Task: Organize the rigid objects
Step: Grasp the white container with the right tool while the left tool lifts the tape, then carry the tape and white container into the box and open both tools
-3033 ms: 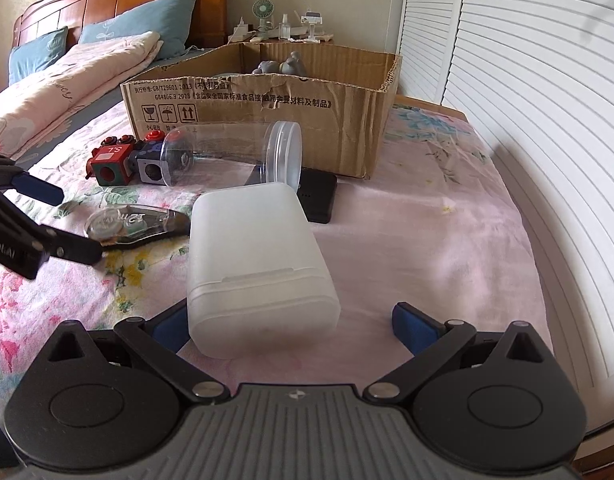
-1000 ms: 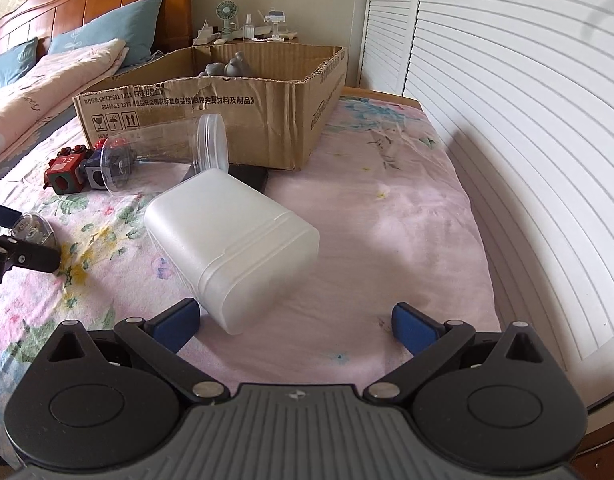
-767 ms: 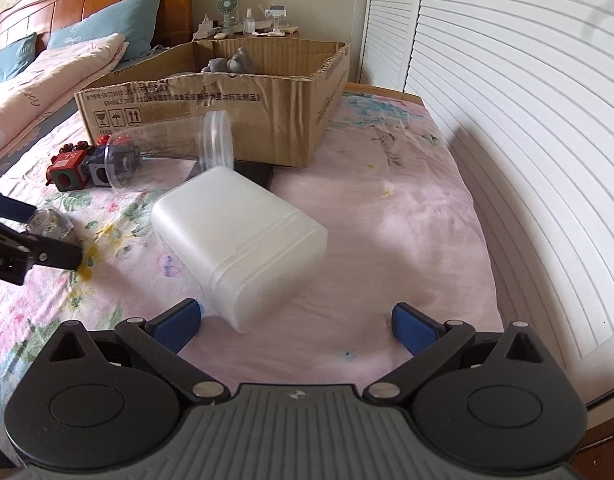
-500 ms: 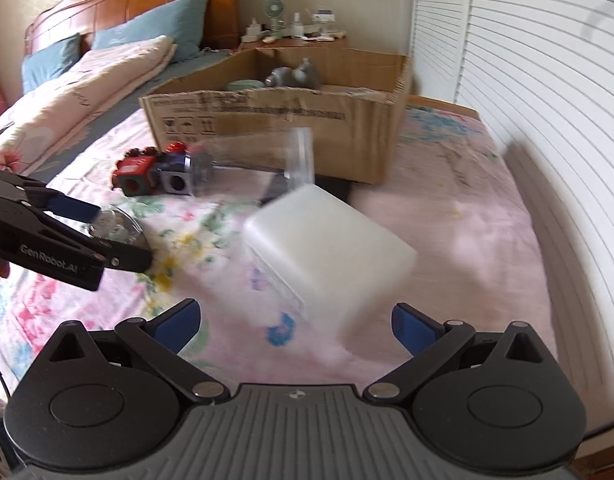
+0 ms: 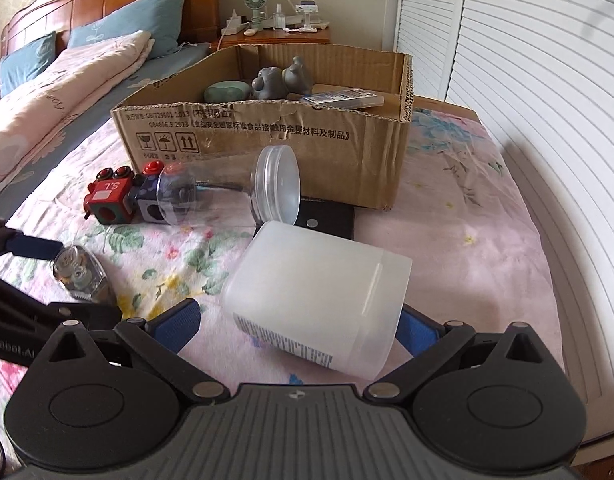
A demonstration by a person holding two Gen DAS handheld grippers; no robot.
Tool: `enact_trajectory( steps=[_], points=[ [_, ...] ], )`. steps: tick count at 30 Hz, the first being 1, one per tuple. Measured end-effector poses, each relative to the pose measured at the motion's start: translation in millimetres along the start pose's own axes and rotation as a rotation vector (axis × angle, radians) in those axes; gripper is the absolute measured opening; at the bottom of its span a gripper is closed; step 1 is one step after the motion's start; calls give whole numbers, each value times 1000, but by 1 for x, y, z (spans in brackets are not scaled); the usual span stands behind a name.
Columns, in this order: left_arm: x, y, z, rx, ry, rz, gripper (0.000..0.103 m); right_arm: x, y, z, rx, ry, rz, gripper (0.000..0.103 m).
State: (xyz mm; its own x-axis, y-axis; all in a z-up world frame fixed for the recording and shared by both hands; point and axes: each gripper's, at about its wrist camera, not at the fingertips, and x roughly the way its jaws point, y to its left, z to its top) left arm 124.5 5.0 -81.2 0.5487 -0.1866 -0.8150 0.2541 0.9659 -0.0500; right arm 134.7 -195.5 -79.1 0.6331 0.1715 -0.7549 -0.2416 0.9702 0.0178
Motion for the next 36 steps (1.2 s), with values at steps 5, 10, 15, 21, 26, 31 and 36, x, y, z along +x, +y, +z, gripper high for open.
enact_trajectory(
  steps=[5,10,15,21,26,31,36],
  points=[
    [3,-3,3,4,-5,6,93,11,4,11,14,17,-46,103],
    [2,-4,4,27,-13,5,89,20,7,15,5,54,-87,101],
    [1,0,4,52,1,-18,89,17,5,13,-32,71,-91,91],
    [-12,1,6,105,-10,-30,89,3,-2,9,-86,79,-66,89],
    [-23,3,11,125,4,-68,89,-12,-11,9,-110,78,-40,87],
    [-35,4,21,152,-5,-79,89,-30,-18,16,-129,55,-5,87],
    [-49,5,37,169,-43,-89,89,-50,-22,34,-147,-3,10,87]
  ],
)
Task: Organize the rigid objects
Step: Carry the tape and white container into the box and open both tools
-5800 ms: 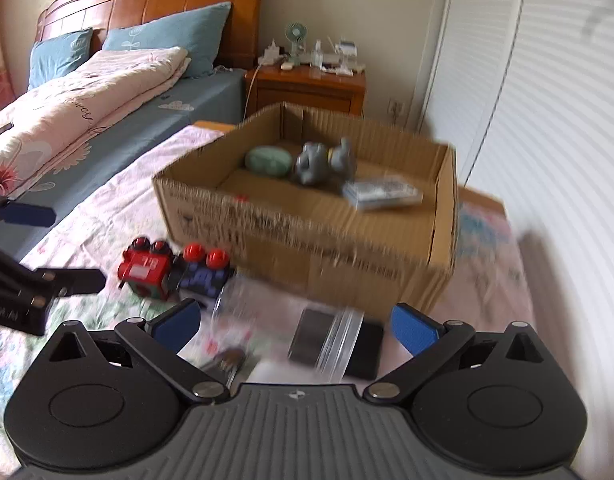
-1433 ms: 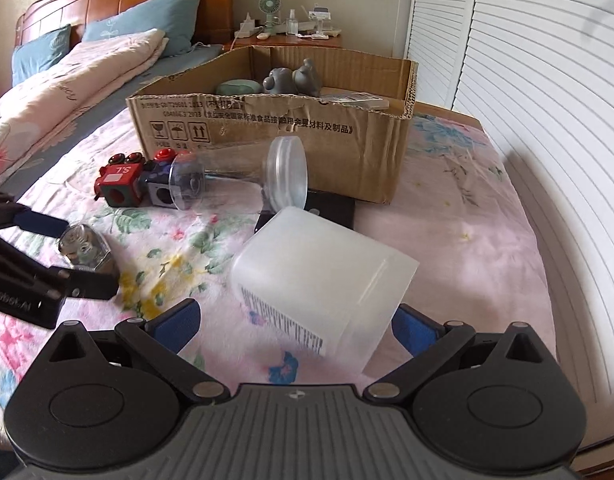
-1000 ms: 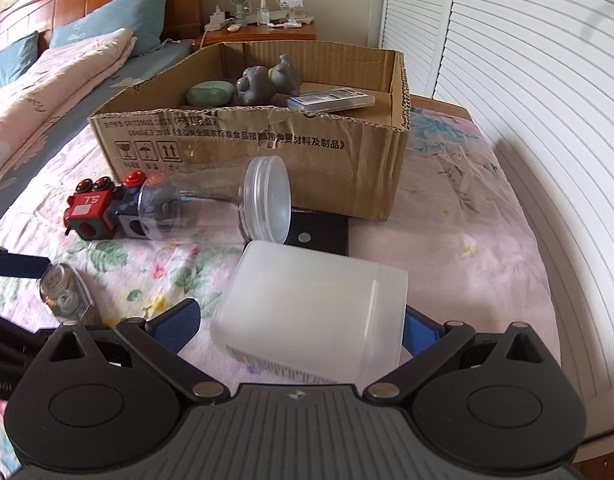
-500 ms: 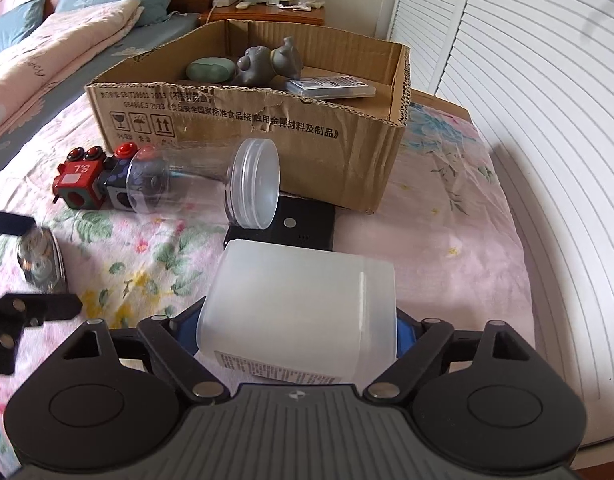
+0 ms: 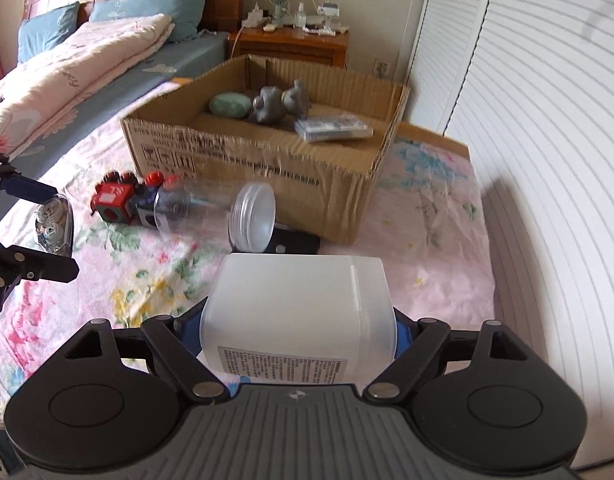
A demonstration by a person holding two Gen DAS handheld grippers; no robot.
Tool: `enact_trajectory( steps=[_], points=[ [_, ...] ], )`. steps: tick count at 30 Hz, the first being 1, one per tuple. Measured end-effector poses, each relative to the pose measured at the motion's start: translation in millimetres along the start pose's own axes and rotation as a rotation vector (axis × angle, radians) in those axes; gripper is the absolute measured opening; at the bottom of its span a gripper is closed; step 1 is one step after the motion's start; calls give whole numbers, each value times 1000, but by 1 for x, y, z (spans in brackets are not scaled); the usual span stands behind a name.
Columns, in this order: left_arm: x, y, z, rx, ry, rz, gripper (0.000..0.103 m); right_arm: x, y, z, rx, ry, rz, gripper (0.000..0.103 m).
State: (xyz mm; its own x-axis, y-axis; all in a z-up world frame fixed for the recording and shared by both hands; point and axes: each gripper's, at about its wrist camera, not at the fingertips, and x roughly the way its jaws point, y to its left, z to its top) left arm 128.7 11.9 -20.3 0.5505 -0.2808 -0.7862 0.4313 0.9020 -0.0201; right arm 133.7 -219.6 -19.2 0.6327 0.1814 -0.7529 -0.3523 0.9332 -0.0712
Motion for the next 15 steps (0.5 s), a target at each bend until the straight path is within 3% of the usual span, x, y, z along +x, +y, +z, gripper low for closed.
enact_trajectory(
  steps=[9,15],
  points=[
    [-13,11,28,7,-68,7,89,-9,-12,63,-28,-148,27,87],
    [-16,23,43,6,-107,42,89,20,-9,105,-51,-168,37,87]
  ],
)
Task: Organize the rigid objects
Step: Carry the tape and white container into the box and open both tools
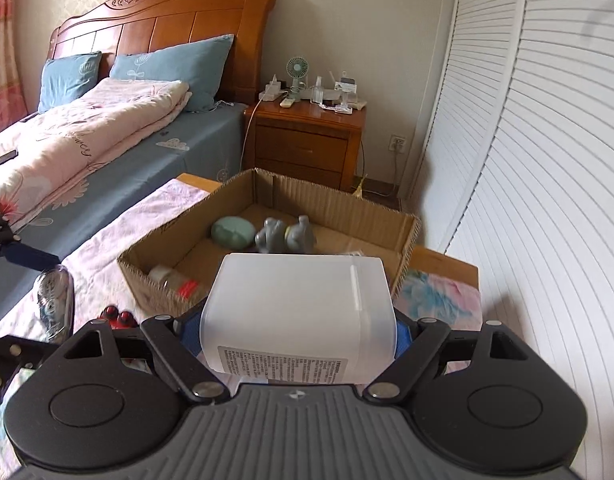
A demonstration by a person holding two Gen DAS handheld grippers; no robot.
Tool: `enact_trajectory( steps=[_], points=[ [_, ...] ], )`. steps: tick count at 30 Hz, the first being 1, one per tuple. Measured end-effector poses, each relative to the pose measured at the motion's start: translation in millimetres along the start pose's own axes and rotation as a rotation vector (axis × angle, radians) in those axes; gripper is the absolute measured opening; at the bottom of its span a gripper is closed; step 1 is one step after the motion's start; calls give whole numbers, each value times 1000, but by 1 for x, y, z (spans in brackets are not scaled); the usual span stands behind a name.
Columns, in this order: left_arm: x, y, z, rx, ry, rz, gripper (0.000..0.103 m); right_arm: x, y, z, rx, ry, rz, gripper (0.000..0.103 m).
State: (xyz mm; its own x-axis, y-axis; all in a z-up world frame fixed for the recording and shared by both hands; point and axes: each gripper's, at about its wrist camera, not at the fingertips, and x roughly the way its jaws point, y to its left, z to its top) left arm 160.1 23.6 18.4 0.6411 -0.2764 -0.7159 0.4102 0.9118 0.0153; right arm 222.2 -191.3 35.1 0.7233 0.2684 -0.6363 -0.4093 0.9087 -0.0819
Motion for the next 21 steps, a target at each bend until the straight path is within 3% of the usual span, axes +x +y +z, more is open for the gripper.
enact_trajectory(
  steps=[5,7,21],
  points=[
    [6,10,10,-3,-16,27,89,31,-4,13,10,4,-19,89],
    [8,13,14,-3,-20,30,89,35,-5,11,22,4,-26,103],
    [33,19,62,15,-53,25,89,-6,5,-42,143,21,-96,103]
  ],
)
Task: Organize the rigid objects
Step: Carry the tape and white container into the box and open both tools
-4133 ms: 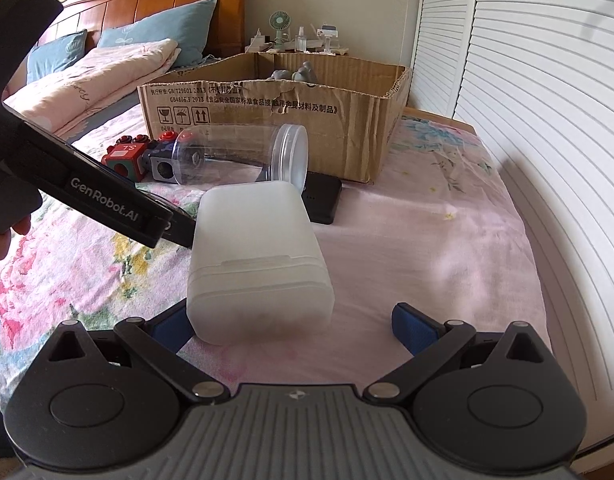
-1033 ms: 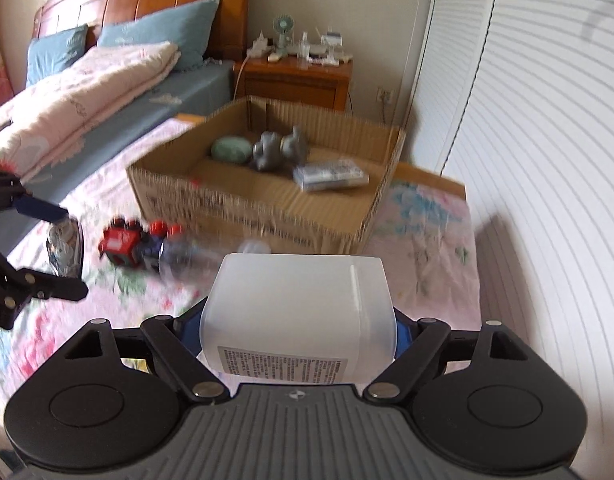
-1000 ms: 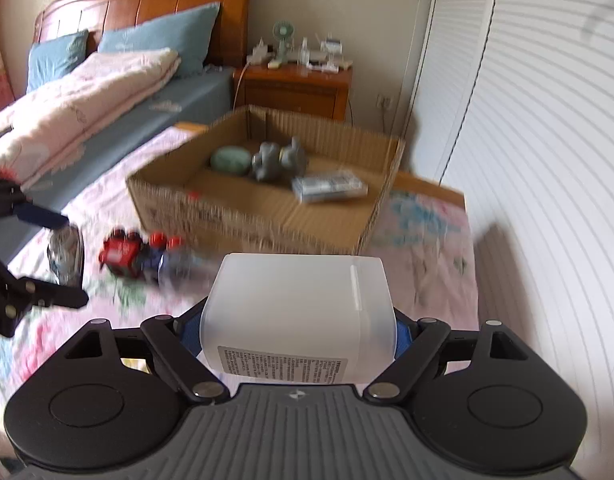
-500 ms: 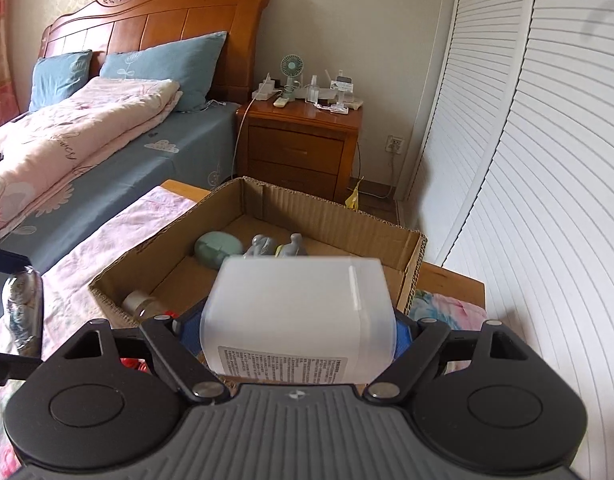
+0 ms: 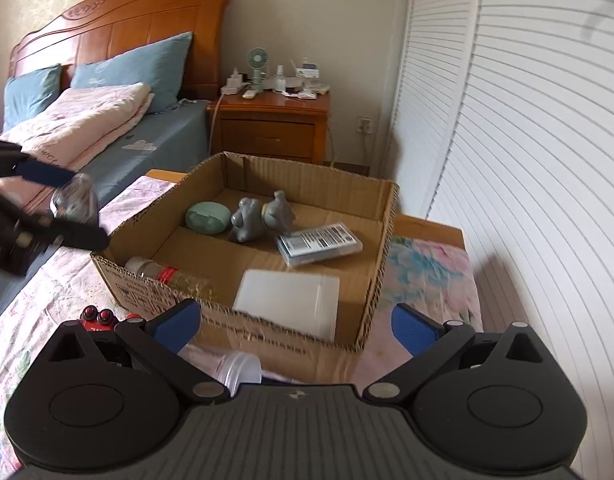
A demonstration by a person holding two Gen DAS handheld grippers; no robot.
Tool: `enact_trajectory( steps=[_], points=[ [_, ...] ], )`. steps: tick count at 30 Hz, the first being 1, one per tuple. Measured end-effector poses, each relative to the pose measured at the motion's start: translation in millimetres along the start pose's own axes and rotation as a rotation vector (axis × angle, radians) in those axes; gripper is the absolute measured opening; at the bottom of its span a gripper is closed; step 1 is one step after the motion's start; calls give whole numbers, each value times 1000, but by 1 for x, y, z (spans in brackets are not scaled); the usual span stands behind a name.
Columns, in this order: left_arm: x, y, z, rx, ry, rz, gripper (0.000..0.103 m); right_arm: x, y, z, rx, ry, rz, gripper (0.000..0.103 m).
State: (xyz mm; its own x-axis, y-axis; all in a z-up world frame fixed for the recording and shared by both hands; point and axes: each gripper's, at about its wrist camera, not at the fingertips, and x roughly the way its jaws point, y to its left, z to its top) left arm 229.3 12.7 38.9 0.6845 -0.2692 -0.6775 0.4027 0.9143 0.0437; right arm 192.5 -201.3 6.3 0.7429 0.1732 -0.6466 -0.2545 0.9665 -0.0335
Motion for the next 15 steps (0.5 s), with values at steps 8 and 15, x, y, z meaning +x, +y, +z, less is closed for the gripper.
enact_trajectory(
  steps=[8,15],
  points=[
    [40,-5,22,10,42,11,89,-12,0,-31,78,-32,-56,103],
    [65,-7,33,-12,50,24,90,-18,-4,-43,98,-20,-68,103]
  ],
)
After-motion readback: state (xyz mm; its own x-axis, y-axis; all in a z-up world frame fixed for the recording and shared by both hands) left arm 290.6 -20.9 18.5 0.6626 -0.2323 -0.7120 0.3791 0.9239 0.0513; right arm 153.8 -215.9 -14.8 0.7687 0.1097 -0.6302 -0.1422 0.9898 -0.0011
